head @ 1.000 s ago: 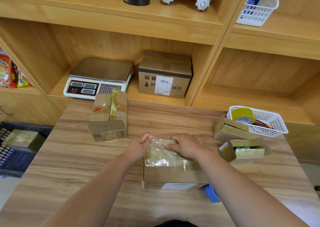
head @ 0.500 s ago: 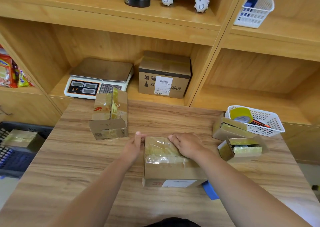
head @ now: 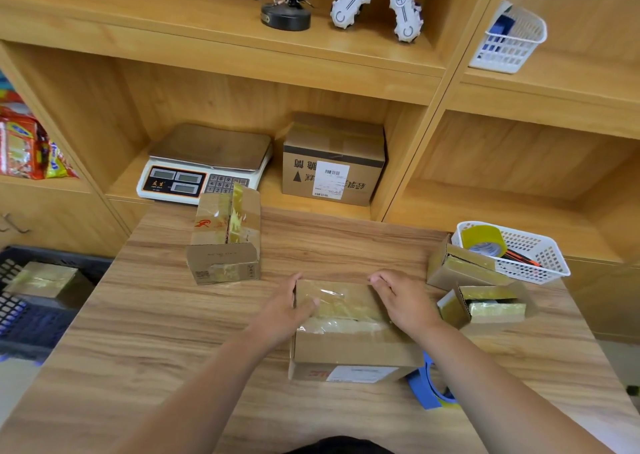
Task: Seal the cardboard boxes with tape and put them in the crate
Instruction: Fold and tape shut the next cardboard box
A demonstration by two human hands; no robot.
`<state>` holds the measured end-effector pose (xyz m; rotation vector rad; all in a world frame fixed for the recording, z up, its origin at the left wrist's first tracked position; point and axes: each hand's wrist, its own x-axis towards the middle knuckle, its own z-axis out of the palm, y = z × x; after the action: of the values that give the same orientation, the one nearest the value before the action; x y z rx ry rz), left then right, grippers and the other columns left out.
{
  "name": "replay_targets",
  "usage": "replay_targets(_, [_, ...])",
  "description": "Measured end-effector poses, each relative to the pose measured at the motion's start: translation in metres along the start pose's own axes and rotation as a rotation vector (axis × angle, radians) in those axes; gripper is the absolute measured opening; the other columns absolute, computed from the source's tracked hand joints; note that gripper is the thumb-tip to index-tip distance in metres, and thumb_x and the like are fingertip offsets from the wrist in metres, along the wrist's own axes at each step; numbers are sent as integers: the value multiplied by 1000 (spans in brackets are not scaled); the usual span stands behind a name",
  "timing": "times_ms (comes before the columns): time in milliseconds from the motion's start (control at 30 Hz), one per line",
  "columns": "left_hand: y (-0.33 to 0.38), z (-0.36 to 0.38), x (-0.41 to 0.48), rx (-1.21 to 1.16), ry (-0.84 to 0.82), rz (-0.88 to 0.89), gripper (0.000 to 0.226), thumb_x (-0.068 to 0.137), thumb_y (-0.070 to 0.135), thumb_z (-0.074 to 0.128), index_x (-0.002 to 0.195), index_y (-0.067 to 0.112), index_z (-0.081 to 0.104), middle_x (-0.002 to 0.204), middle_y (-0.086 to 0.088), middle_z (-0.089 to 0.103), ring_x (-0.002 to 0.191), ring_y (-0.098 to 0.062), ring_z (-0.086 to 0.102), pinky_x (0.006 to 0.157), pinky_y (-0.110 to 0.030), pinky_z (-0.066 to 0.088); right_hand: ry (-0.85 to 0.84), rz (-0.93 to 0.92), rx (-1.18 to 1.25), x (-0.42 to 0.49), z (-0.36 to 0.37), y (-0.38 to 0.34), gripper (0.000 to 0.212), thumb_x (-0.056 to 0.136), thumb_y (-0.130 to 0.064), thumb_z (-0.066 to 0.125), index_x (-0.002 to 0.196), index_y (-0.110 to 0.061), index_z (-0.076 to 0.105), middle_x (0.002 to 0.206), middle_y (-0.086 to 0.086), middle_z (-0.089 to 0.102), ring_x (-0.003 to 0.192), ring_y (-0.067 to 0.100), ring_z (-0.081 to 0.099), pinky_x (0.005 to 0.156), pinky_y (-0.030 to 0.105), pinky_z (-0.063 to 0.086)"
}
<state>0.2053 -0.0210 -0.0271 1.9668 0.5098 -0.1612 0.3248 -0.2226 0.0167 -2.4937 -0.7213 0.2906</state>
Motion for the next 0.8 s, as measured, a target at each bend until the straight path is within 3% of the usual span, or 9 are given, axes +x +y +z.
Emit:
replay_targets(100, [-5, 1, 2, 1, 16, 2, 68, 88, 46, 57, 147, 30, 25, 148, -1, 37, 124, -15, 42, 98, -30, 36, 23, -24, -178, -9, 1, 6, 26, 99, -33, 44, 113, -24, 64, 117, -7, 64, 114, 18, 52, 102, 37, 33])
replay_targets(233, [-6, 3, 3, -71, 33, 18, 59, 90, 41, 57, 143, 33, 31, 131, 8, 42, 110, -7, 41, 90, -27, 38, 80, -48, -399, -22, 12, 5, 48, 96, -45, 43, 139, -24, 44, 144, -5, 42, 133, 17, 33, 109, 31, 21])
replay_targets(300, [-7, 5, 2, -88, 42, 12, 51, 94, 41, 48, 142, 34, 31, 117, 14, 44, 98, -3, 49, 80, -22, 42, 39, -98, -460, -27, 20, 0, 58, 96, -50, 38, 147, -24, 29, 153, -4, 29, 140, 15, 23, 115, 32, 7])
replay_targets(400, [-9, 10, -1, -129, 86, 8, 40, 100, 39, 36, 139, 36, 34, 88, 20, 50, 77, 4, 50, 59, -4, 41, -100, -195, -545, -31, 33, -12, 66, 95, -60, 20, 152, -30, 6, 160, -3, 7, 146, 14, 1, 113, 35, -17])
replay_targets(467, [-8, 11, -3, -178, 100, 11, 38, 100, 38, 33, 139, 38, 35, 99, 19, 55, 83, 1, 53, 66, -4, 40, -158, -186, -566, -32, 41, -20, 69, 92, -64, 13, 151, -32, -1, 160, -3, -6, 146, 14, -11, 113, 38, -20])
replay_targets(533, [-7, 11, -3, -201, 97, 33, 41, 101, 36, 33, 142, 33, 35, 125, 10, 52, 103, -7, 50, 87, -19, 39, -160, -136, -568, -31, 45, -25, 69, 92, -64, 13, 151, -31, -1, 160, -3, -8, 146, 15, -15, 114, 41, -17])
replay_targets(600, [-8, 11, -1, -196, 95, 66, 42, 101, 33, 34, 143, 27, 35, 135, 5, 47, 115, -8, 42, 98, -25, 35, -154, -98, -576, -33, 46, -29, 68, 93, -63, 13, 151, -31, -2, 160, -4, -9, 145, 16, -16, 115, 42, -16])
replay_targets(800, [-16, 13, 1, -132, 108, 91, 46, 100, 35, 35, 145, 24, 33, 146, 1, 41, 126, -10, 37, 98, -19, 24, -132, -9, -520, -40, 53, -34, 72, 94, -62, 14, 150, -25, -12, 158, -6, -16, 137, 7, -31, 114, 35, -20])
